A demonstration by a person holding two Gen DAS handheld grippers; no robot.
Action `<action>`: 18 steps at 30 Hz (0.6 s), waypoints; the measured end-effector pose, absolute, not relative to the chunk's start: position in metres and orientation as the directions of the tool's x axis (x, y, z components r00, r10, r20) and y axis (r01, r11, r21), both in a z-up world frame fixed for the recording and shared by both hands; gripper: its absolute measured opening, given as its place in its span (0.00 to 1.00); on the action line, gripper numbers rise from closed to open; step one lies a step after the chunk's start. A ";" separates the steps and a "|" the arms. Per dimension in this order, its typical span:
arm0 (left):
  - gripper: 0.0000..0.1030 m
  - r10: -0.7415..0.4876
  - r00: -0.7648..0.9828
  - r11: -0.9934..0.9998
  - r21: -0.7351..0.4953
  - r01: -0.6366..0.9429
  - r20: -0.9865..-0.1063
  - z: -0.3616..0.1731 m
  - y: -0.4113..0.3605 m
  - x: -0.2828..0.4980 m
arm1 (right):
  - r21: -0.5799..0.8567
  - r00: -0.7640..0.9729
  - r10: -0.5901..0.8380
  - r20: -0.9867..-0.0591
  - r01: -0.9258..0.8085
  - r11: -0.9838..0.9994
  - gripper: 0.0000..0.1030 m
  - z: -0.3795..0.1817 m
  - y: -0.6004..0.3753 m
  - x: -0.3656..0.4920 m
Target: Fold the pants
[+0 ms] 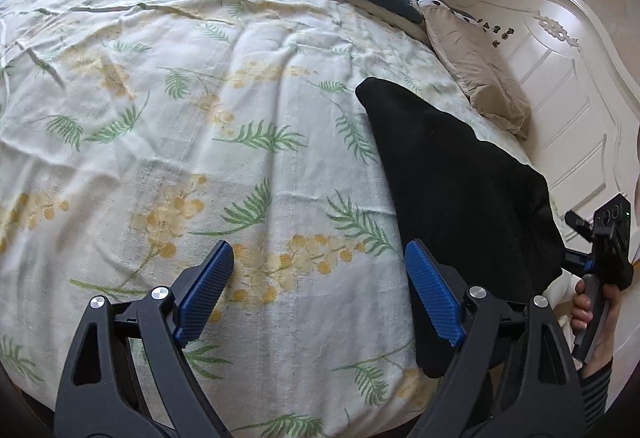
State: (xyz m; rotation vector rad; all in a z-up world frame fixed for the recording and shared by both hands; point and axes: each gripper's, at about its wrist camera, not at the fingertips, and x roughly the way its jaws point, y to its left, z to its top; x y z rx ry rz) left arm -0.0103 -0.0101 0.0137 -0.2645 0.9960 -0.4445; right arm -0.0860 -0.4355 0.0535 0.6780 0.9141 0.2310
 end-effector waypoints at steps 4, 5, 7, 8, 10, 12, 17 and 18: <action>0.85 -0.468 0.471 0.884 -0.392 0.256 -0.748 0.014 -0.014 -0.012 | 0.469 0.549 0.349 -0.759 0.090 0.879 0.83 0.053 -0.412 -0.081; 0.85 -0.470 0.470 0.883 -0.393 0.258 -0.748 0.014 -0.015 -0.012 | 0.453 0.546 0.335 -0.768 0.092 0.887 0.80 0.053 -0.410 -0.080; 0.85 -0.474 0.467 0.881 -0.398 0.258 -0.746 0.014 -0.015 -0.013 | 0.456 0.531 0.350 -0.772 0.079 0.886 0.22 0.050 -0.408 -0.081; 0.85 -0.473 0.467 0.881 -0.398 0.256 -0.747 0.014 -0.016 -0.013 | 0.509 0.512 0.410 -0.755 0.063 0.858 0.16 0.046 -0.409 -0.078; 0.85 -0.473 0.467 0.881 -0.400 0.252 -0.747 0.014 -0.016 -0.013 | 0.534 0.514 0.430 -0.742 0.065 0.843 0.15 0.043 -0.413 -0.076; 0.85 -0.484 0.460 0.875 -0.412 0.254 -0.744 0.015 -0.017 -0.014 | 0.613 0.547 0.486 -0.682 0.065 0.787 0.13 0.046 -0.425 -0.082; 0.85 -0.535 0.433 0.845 -0.461 0.271 -0.725 0.020 -0.024 -0.016 | 0.666 0.649 0.477 -0.593 0.064 0.743 0.13 0.069 -0.455 -0.104; 0.85 -0.542 0.429 0.840 -0.467 0.276 -0.722 0.021 -0.026 -0.016 | 0.655 0.659 0.457 -0.597 0.071 0.752 0.12 0.072 -0.459 -0.107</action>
